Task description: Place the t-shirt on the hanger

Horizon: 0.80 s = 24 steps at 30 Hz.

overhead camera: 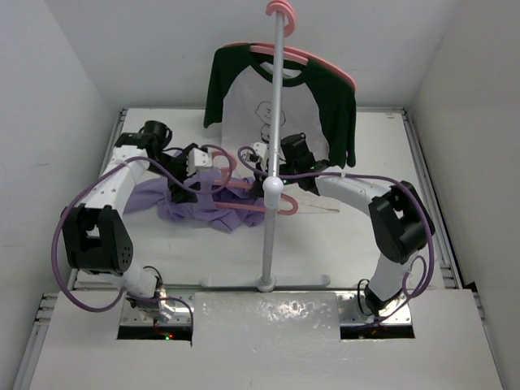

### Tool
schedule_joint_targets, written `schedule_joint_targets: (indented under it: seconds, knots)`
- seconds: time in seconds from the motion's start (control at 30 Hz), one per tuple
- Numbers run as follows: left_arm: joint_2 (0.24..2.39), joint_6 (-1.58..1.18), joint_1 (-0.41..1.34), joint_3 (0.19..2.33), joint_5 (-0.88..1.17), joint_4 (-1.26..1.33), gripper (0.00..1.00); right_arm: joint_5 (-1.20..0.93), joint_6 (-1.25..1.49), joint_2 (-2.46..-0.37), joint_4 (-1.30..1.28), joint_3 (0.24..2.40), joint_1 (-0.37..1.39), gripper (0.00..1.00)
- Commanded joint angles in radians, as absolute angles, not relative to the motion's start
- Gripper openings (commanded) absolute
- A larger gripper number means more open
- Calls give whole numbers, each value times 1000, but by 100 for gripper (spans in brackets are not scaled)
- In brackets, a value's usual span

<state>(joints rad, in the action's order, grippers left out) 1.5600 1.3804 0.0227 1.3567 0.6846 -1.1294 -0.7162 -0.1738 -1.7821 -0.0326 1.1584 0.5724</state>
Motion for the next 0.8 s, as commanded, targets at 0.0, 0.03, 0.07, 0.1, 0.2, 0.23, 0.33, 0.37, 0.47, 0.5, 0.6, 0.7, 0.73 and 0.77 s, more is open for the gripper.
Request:
schedule_joint_targets:
  seconds: [0.0,0.03,0.07,0.1,0.2,0.23,0.33,0.37,0.47,0.5,0.6,0.7,0.73,0.77]
  knots:
    - [1574,1368,49,1345,643,-959,94,-756,-198,-1763,-23,1219,572,0]
    - [1597,1342,52,1348,635,-925,95,-764,-199,-1758,-25,1220,571,0]
    - [1609,1322,51,1353,634,-881,95,-767,-199,-1753,-26,1218,572,0]
    - [1618,1318,52,1365,637,-876,95,-769,-199,-1746,-26,1216,571,0]
    - [1644,1370,64,1361,657,-905,91,-769,-195,-1730,-18,1213,571,0]
    - [1651,1380,69,1348,654,-910,89,-770,-183,-1727,-11,1209,571,0]
    - [1670,1425,71,1302,652,-917,73,-773,-164,-1723,31,1198,571,0]
    - [1677,1443,72,1290,667,-946,71,-776,-161,-1723,38,1197,572,0]
    - [1690,1483,84,1253,692,-957,71,-782,-150,-1723,57,1197,571,0]
    - [1692,1468,90,1246,695,-945,68,-785,-150,-1723,58,1197,571,0]
    - [1706,1425,91,1261,726,-933,29,-785,-143,-1727,67,1198,571,0]
    - [1704,1385,80,1298,749,-951,0,-787,-130,-1743,60,1216,571,0]
    - [1694,1385,75,1305,755,-969,0,-785,-123,-1749,54,1224,571,0]
    - [1684,1378,69,1308,755,-976,0,-776,-114,-1756,46,1238,571,0]
